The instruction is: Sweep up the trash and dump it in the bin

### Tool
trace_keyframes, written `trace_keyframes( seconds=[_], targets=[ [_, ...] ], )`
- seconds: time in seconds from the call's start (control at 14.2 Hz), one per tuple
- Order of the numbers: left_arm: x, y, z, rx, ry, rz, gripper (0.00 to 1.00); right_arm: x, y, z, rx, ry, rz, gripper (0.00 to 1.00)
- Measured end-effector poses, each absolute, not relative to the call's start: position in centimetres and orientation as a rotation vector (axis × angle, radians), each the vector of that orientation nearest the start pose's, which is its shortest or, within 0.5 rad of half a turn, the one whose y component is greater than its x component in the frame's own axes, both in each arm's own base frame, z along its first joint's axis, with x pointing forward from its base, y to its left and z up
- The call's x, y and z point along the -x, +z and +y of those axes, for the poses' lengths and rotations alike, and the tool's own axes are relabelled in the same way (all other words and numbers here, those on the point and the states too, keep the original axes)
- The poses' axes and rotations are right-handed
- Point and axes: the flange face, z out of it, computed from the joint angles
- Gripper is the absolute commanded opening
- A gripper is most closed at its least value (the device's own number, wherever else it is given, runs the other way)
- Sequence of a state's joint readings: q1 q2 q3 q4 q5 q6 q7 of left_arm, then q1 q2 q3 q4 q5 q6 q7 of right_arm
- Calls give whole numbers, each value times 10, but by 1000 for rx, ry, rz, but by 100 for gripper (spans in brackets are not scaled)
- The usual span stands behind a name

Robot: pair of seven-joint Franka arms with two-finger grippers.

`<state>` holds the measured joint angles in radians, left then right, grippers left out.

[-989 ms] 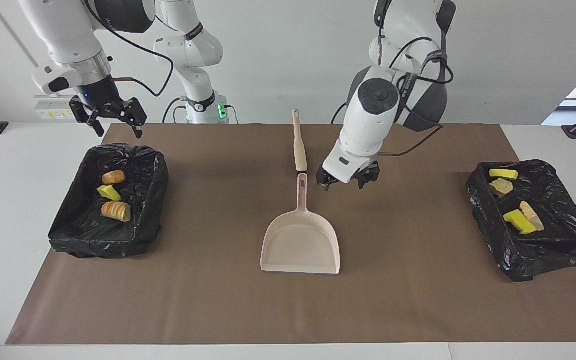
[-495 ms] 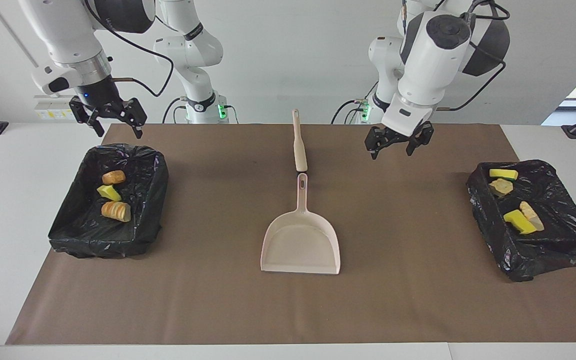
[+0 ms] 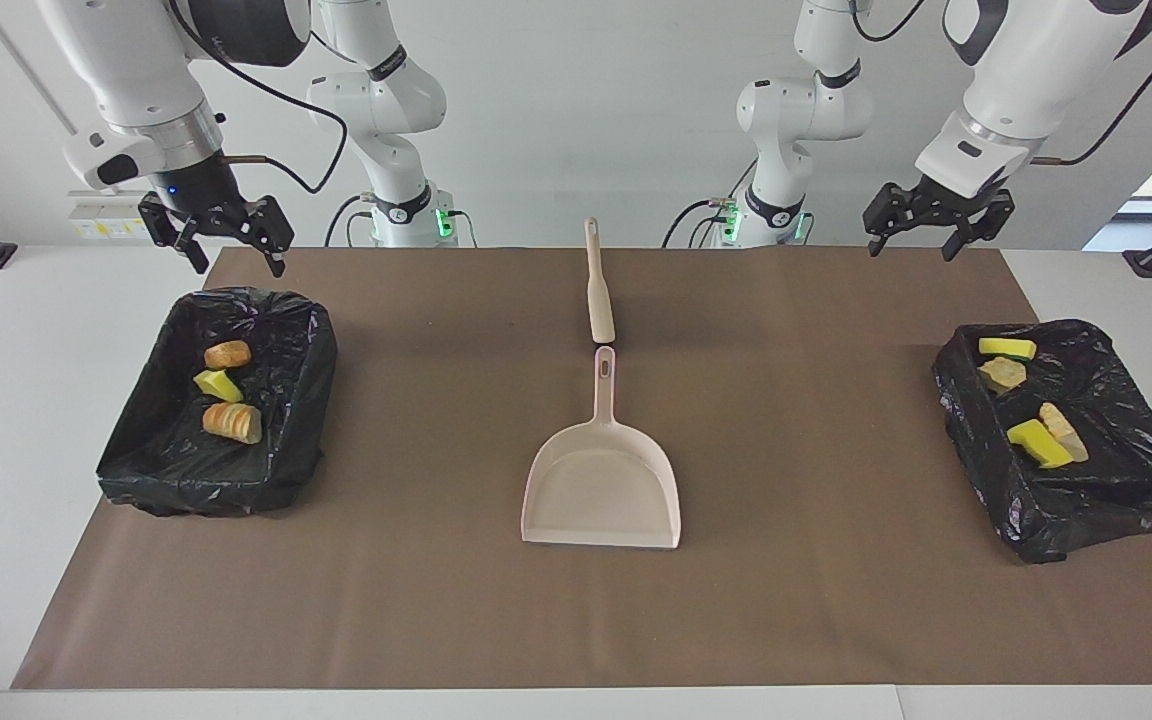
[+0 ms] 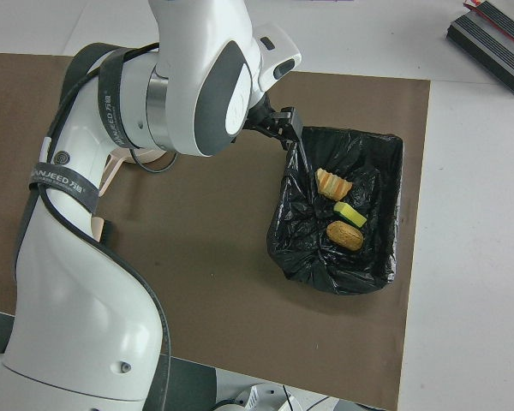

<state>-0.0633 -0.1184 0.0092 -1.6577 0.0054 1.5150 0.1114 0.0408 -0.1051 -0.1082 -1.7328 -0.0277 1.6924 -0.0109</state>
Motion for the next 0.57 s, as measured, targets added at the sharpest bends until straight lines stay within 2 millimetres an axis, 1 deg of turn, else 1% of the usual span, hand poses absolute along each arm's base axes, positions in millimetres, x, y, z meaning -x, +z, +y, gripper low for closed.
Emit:
trace_keyframes(
  seconds=[0.14, 0.28, 0.42, 0.57],
  targets=[
    [-511, 652, -24, 3127, 15, 255, 100, -530, 615, -41, 3158, -100, 85, 100],
    [-514, 661, -23, 3128, 45, 251, 100, -530, 615, -41, 3158, -100, 85, 100],
    [-523, 664, -24, 3132, 81, 251, 100, -530, 615, -41, 3158, -100, 85, 100],
    [-529, 663, -23, 3149, 124, 260, 100, -530, 615, -41, 3158, -100, 85, 100]
  ],
)
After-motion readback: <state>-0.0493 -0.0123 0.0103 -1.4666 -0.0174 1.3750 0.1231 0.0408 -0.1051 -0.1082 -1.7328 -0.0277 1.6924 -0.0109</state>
